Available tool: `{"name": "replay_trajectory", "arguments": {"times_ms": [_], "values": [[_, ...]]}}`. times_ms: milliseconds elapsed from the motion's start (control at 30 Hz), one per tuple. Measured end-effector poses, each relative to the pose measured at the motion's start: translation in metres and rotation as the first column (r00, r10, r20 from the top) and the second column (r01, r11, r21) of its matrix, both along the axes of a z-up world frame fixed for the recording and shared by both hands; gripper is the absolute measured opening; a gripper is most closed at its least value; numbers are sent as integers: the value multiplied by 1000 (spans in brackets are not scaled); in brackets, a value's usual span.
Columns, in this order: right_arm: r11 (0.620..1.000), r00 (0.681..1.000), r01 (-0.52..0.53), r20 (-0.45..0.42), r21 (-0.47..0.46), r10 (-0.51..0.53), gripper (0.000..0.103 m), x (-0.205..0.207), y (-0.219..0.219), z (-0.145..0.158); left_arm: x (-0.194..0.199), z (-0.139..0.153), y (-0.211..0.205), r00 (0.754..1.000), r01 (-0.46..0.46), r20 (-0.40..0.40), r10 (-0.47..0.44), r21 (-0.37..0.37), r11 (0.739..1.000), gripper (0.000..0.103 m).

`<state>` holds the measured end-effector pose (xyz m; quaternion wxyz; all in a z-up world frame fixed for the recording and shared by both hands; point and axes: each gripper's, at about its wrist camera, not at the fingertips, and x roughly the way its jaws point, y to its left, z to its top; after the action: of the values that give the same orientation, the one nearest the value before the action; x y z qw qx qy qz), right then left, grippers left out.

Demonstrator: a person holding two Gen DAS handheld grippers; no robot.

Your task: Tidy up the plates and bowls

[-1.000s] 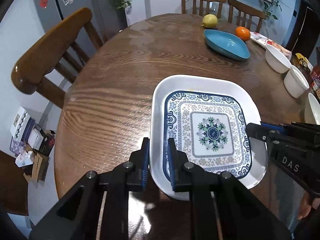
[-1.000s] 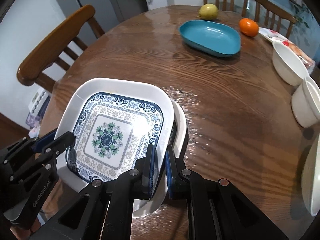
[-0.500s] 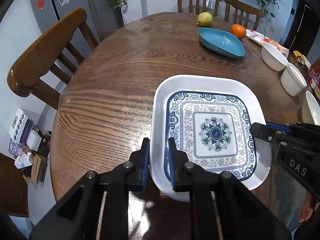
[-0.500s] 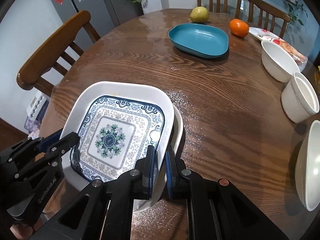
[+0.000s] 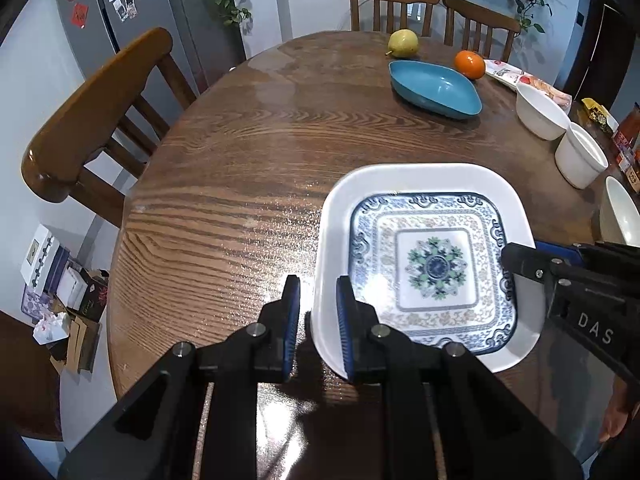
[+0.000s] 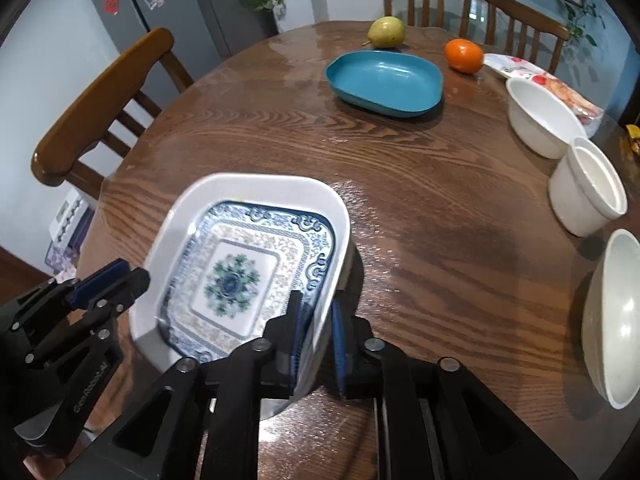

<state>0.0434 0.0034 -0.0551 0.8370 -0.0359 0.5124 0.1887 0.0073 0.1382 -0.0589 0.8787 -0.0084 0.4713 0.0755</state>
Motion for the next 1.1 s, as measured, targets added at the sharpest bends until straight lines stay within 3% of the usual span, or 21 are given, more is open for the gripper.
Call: {"name": "replay_trajectory", "arguments": {"times_ms": [100, 133, 233, 333, 467, 567, 867, 1100], "values": [[1000, 1000, 3, 2, 22, -4, 17, -2, -4, 3, 0, 5, 0, 1000, -1, 8, 2, -5, 1000, 17], [1000, 1000, 3, 10, 19, -4, 17, -3, -4, 5, 0, 5, 0, 1000, -2, 10, 3, -7, 1000, 24], [1000, 999, -3, 43, 24, 2, 18, -8, -5, 13, -1, 12, -2, 1000, -3, 26, 3, -12, 1000, 58], [1000, 996, -9, 86, 17, 8, 19, -12, -5, 23, -2, 19, -5, 999, 2, 45, -1, -17, 1000, 64], [1000, 990, -5, 142, 20, 2, 48, -18, -9, 37, -1, 28, -10, 998, 13, 65, -12, -23, 1000, 78], [1000, 982, 7, 188, 21, -11, 56, -22, -14, 47, 2, 34, -14, 997, 25, 75, -23, -33, 999, 82], [998, 974, 45, 220, 40, -52, 56, -16, -35, 63, 20, 53, -27, 993, 63, 101, -60, -30, 998, 96], [993, 965, 106, 236, 50, -115, 56, -4, -62, 77, 52, 78, -40, 984, 120, 134, -116, -22, 992, 100]]}}
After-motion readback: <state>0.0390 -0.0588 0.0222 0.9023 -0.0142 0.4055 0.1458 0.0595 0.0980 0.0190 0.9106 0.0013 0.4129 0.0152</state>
